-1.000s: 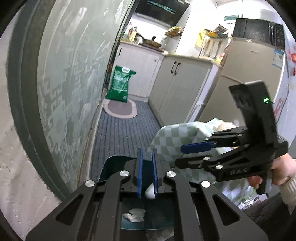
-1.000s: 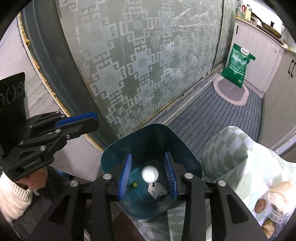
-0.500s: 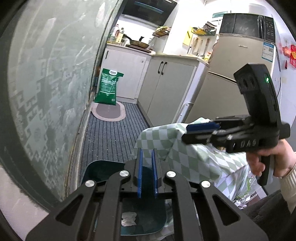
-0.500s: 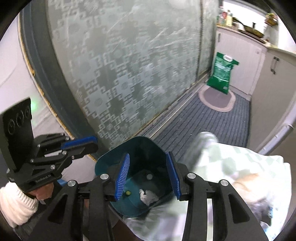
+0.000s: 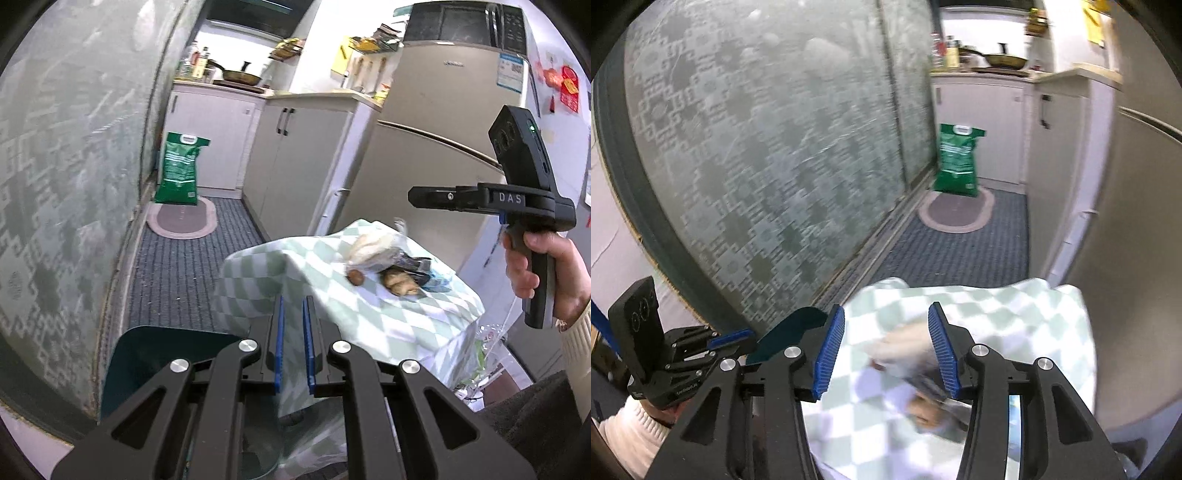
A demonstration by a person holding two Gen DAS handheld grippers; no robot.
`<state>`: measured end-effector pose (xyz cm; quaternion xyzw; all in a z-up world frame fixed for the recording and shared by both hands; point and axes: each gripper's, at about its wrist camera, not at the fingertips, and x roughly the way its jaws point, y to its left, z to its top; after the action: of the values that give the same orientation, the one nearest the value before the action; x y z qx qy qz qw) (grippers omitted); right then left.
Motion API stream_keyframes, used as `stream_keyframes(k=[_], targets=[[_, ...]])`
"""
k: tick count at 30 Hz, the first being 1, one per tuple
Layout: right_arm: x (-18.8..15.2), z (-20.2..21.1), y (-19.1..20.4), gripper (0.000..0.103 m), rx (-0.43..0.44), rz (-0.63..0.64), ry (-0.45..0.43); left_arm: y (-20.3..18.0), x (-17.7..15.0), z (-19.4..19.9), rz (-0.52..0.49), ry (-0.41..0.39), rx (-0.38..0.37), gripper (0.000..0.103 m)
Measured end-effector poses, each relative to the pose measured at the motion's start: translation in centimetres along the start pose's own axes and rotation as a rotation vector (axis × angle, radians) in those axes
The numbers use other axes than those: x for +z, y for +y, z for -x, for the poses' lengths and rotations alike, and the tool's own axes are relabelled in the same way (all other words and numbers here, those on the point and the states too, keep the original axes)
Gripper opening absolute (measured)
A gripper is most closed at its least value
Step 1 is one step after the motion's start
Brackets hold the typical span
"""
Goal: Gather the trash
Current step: 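Grasp the brown kiwi on the table with the left tool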
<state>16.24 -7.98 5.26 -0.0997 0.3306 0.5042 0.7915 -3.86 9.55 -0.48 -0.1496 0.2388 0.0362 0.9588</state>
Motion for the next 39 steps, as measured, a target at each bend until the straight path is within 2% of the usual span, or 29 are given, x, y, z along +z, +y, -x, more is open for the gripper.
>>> stream_keyframes(k=[6,8,10,16,25,29,33,35,36,39], targets=[[-1.4,2.2,-3.4,0.049,-0.042,-0.054,-0.023,-3.9,0.5,-2.6,-0.079,0.027,-0.049,0.011],[-2.1,2.9,-4.6,0.049,-0.055,-0.067,-0.024,-5.3,0.6,-3.9,-0.101,0.044,-0.057,0.014],[-2.9,3.6,-5.8,0.049,-0.066,-0.08,-0.022,-6.4,0.8,-5.3,-0.125,0.059,-0.036,0.027],[-5.0,4.9,-8.4,0.049,-0.091,-0.116,-0.011,-8.5,0.7,-9.4,-0.221,0.137,0.056,0.035],[-7.8,6.1,-11.1,0.05,-0.113,-0.136,0.023,-8.7,1.4,-11.2,-0.237,0.123,0.141,0.036],[-8.5,5.9,-11.3,0.053,-0.137,-0.124,0.038,-8.9,1.5,-11.8,-0.253,0.155,0.148,0.036],[-9.0,4.9,-11.0,0.057,-0.14,-0.117,0.062,-8.6,1.7,-12.1,-0.225,0.178,0.128,0.038],[-9.2,4.3,-10.7,0.058,-0.133,-0.112,0.077,-8.7,1.5,-12.1,-0.229,0.179,0.138,0.031],[-9.3,3.9,-10.5,0.058,-0.123,-0.113,0.082,-8.6,1.5,-12.2,-0.231,0.179,0.146,0.024],[-9.3,3.1,-10.0,0.058,-0.129,-0.114,0.091,-8.5,1.5,-12.2,-0.22,0.178,0.141,0.022]])
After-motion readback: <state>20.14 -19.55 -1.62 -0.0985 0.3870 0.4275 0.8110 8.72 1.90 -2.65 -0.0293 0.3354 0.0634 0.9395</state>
